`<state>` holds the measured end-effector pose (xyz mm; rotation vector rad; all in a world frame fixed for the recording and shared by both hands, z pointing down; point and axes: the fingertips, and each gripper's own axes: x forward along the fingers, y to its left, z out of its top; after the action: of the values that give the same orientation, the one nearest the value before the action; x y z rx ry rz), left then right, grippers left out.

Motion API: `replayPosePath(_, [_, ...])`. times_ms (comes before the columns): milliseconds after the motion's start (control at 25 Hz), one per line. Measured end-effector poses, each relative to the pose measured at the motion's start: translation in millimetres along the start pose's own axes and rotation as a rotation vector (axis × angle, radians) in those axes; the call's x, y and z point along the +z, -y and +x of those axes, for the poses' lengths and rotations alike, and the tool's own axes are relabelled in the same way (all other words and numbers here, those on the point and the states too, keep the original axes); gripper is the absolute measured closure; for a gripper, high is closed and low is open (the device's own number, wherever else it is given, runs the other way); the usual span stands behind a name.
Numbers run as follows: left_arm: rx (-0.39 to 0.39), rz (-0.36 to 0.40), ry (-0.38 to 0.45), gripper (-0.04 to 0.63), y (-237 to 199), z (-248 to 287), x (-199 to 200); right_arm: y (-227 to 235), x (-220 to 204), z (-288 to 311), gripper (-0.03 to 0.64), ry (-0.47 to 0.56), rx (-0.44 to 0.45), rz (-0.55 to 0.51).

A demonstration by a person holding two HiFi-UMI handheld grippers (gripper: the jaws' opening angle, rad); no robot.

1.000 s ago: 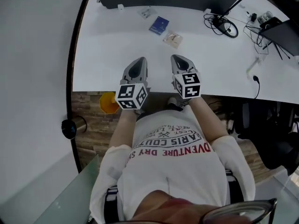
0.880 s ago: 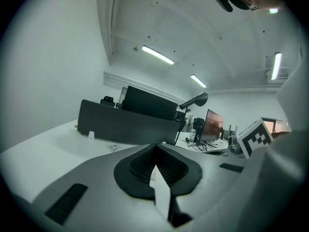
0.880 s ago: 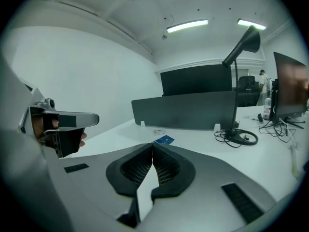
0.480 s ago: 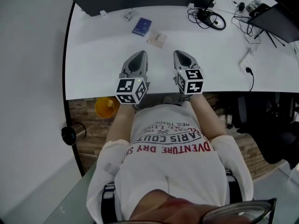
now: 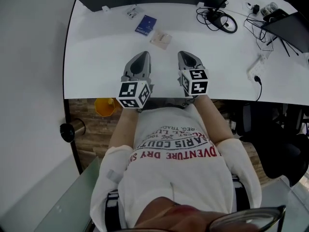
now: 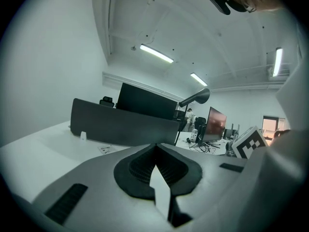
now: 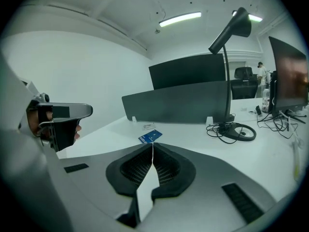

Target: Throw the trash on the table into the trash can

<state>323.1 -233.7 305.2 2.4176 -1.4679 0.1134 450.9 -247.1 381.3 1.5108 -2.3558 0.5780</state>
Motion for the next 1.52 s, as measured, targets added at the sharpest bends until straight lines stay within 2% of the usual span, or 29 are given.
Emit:
replayPosePath(320, [0.022,-0.039,-0.108,0.572,-34.9,22.0,-32.8,-2.4,-25.3,63.1,0.586,-0.167,0.058,0.028])
replayPosePath(360, [0.02,-0.043,-0.118,0.572,-41.3,28.7,-35.5,-1.4,-27.0,74.0,0.536,-0.19,0.059,0.037])
replayPosePath(400, [0.016,-0.048,-0.127,0.572,-47.7,35.7,-37.8,-1.0,-28.7,84.8,0.441,-0.214,0.061,0.039])
replayPosePath(680, [-0.022,-0.092,-0.193,0.572,-90.6,84.5,-56.6,15.9,-42.6,157.7,0.41,-0.333,0.017,0.029])
replayPosePath(800, [-0.029,-0.106,-0.228,0.572,-107.1,97.0,-67.2,26.7,-59.5,183.9,0.41,-0.4,-0.013,0.06])
replayPosePath(920, [-0.049,-0.151,-0.249,0.572,-118.8,105.3,-76.6,35.3,-74.6,200.9,0.41,-0.454,-0.049,0.077])
replayPosePath(1080, [-0.063,-0.185,-0.267,0.572,-132.9,115.2,-86.3,42.8,-76.7,213.0,0.415,-0.474,-0.112,0.006])
replayPosePath(1200, [-0.063,-0.209,-0.272,0.572,-138.4,118.5,-91.4,45.5,-77.6,213.3,0.476,-0.479,-0.133,0.016])
replayPosePath(1400, [-0.075,-0.214,-0.282,0.572,-133.4,118.0,-93.1,38.6,-79.4,213.2,0.558,-0.503,-0.095,-0.015])
replayPosePath(1520, [-0.067,-0.214,-0.271,0.572,-128.8,111.8,-87.3,25.1,-84.2,206.7,0.569,-0.529,-0.02,0.061])
